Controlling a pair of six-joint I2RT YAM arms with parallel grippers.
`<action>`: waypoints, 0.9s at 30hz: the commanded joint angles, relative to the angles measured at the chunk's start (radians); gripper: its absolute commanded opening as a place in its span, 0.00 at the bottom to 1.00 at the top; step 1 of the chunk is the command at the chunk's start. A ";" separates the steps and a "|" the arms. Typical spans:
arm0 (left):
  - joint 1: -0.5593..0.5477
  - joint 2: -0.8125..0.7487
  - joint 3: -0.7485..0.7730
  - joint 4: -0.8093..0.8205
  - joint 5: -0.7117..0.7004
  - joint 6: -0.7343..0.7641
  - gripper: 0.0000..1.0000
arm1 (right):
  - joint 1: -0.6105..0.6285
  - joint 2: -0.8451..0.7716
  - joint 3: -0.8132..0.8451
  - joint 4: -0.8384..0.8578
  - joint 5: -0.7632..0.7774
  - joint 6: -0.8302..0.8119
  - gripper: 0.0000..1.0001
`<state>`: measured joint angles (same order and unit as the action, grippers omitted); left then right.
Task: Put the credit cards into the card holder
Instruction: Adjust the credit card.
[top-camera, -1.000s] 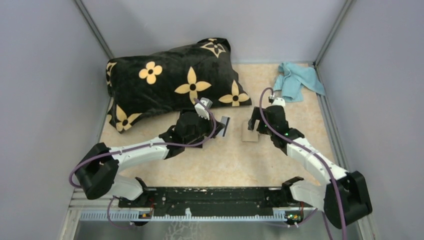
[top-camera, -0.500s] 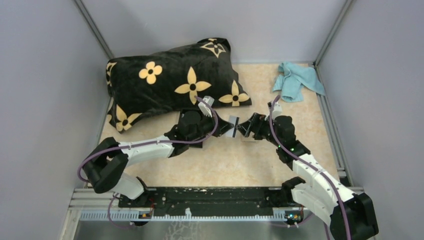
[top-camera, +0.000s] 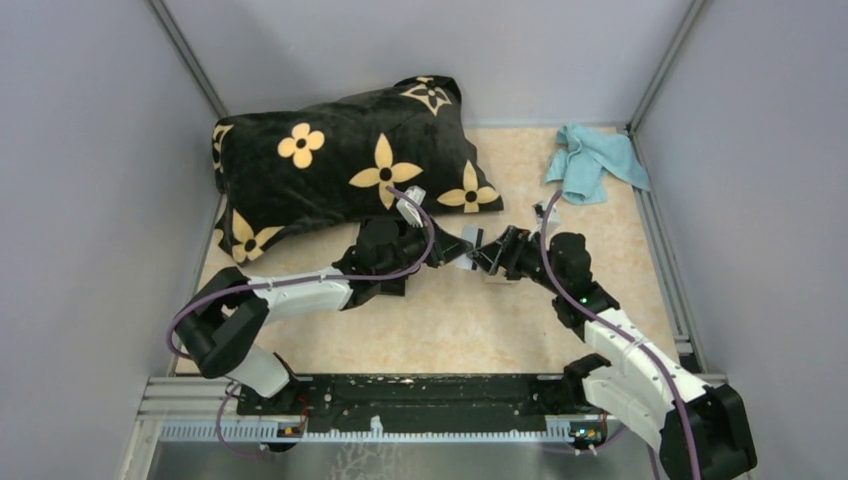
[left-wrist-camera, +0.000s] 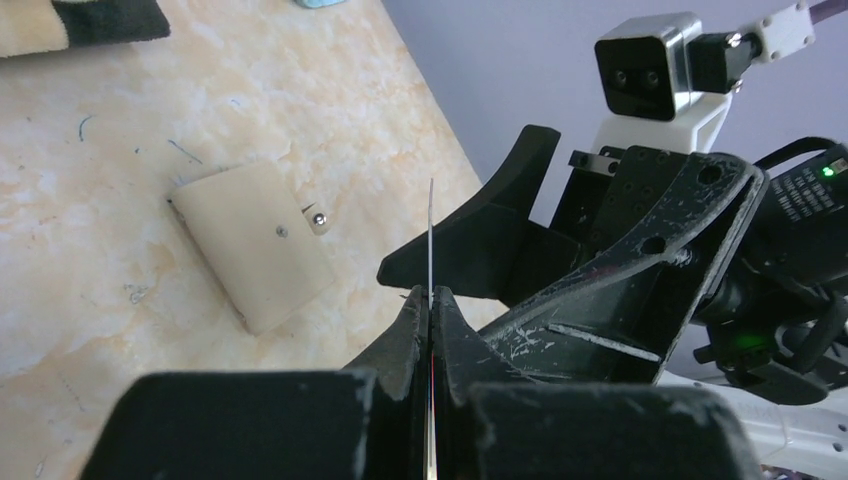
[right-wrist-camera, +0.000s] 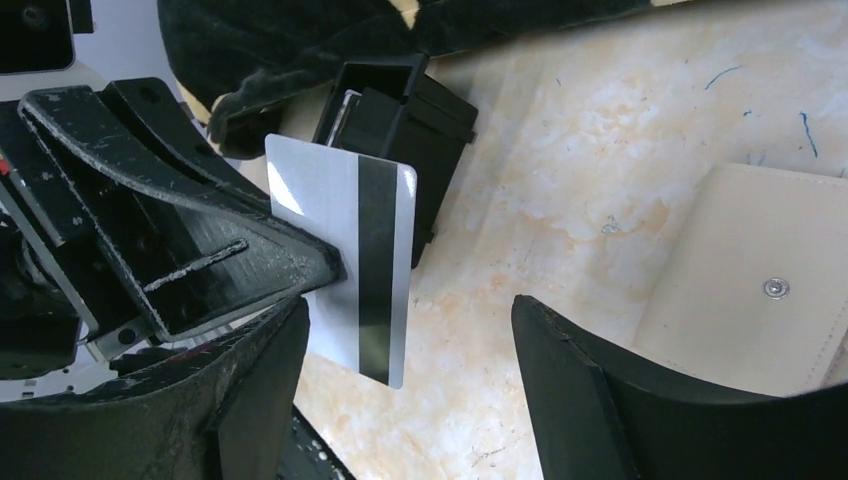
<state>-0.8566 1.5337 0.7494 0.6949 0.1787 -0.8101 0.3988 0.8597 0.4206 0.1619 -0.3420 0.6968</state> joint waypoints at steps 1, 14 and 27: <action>0.019 0.026 0.005 0.104 0.050 -0.061 0.00 | 0.000 0.014 -0.014 0.121 -0.046 0.029 0.73; 0.047 0.069 -0.017 0.188 0.124 -0.131 0.00 | -0.061 0.035 -0.080 0.326 -0.180 0.138 0.54; 0.064 0.127 -0.036 0.308 0.192 -0.211 0.00 | -0.117 0.084 -0.137 0.573 -0.306 0.280 0.21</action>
<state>-0.7994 1.6470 0.7189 0.9276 0.3344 -0.9970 0.2893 0.9318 0.2852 0.5732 -0.5846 0.9234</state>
